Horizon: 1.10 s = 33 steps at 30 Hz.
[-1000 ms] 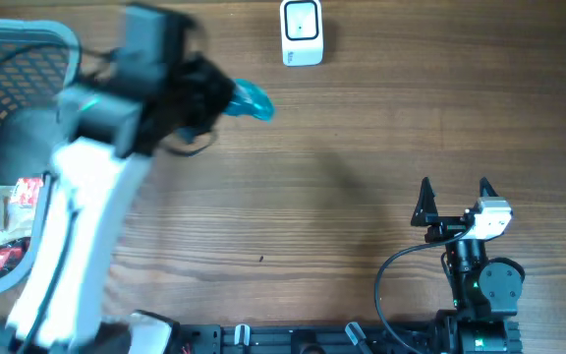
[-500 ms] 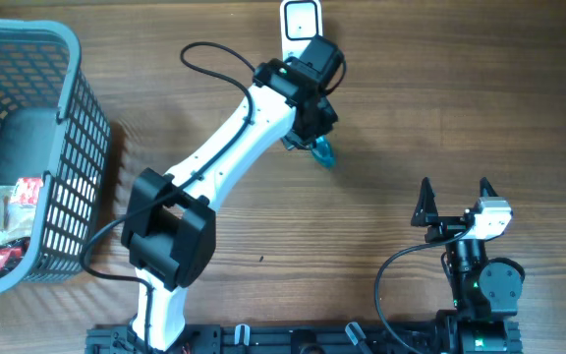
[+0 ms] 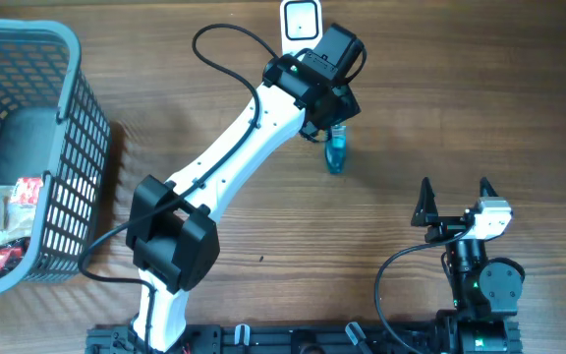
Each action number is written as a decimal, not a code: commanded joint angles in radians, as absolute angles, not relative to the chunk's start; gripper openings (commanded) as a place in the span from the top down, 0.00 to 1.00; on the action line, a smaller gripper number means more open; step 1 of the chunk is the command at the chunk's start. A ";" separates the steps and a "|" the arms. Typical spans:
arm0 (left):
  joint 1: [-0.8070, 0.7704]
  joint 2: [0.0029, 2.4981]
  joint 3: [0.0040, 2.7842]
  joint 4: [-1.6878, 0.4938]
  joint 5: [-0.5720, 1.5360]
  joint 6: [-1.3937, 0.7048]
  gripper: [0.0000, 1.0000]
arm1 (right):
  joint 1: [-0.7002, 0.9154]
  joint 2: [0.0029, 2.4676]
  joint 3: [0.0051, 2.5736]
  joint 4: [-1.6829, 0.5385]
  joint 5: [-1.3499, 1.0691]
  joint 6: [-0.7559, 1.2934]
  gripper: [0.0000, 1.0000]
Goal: Scan the item barcode
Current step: 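Lift the bottle out and set it upright near the scanner, then return the left gripper to the basket and grasp the orange Kleenex pack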
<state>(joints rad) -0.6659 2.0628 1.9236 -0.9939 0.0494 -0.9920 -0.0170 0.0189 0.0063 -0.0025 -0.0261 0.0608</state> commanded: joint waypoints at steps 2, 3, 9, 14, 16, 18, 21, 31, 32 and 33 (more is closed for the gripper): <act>-0.665 2.053 1.945 -0.995 0.052 -0.973 0.38 | -0.020 0.017 0.006 0.001 -0.045 0.078 0.00; -0.665 2.053 1.945 -0.994 0.055 -0.973 0.38 | -0.020 0.017 0.006 0.001 -0.045 0.078 0.00; -0.611 2.000 1.945 -0.982 0.054 -0.972 0.37 | -0.020 0.017 0.006 0.001 -0.045 0.079 0.00; -0.467 1.837 1.945 -0.986 0.054 -0.867 0.36 | -0.020 0.017 0.006 0.001 -0.045 0.079 0.00; -0.378 1.736 1.945 -0.997 0.054 -0.815 0.33 | -0.020 0.017 0.006 0.001 -0.045 0.078 0.00; -0.281 1.645 1.945 -1.023 0.054 -0.809 0.31 | -0.020 0.017 0.006 0.001 -0.045 0.079 0.00; -0.074 1.513 1.945 -1.058 0.036 -0.762 0.30 | -0.020 0.017 0.006 0.001 -0.045 0.079 0.00; 0.707 1.536 1.944 -1.357 0.013 -0.767 0.01 | -0.020 0.017 0.006 0.001 -0.045 0.079 0.00; 0.723 1.570 1.943 -1.384 0.013 -0.767 0.02 | -0.020 0.017 0.006 0.001 -0.045 0.079 0.00; 0.731 1.610 1.943 -1.414 0.013 -0.767 0.04 | -0.020 0.017 0.006 0.001 -0.045 0.078 0.00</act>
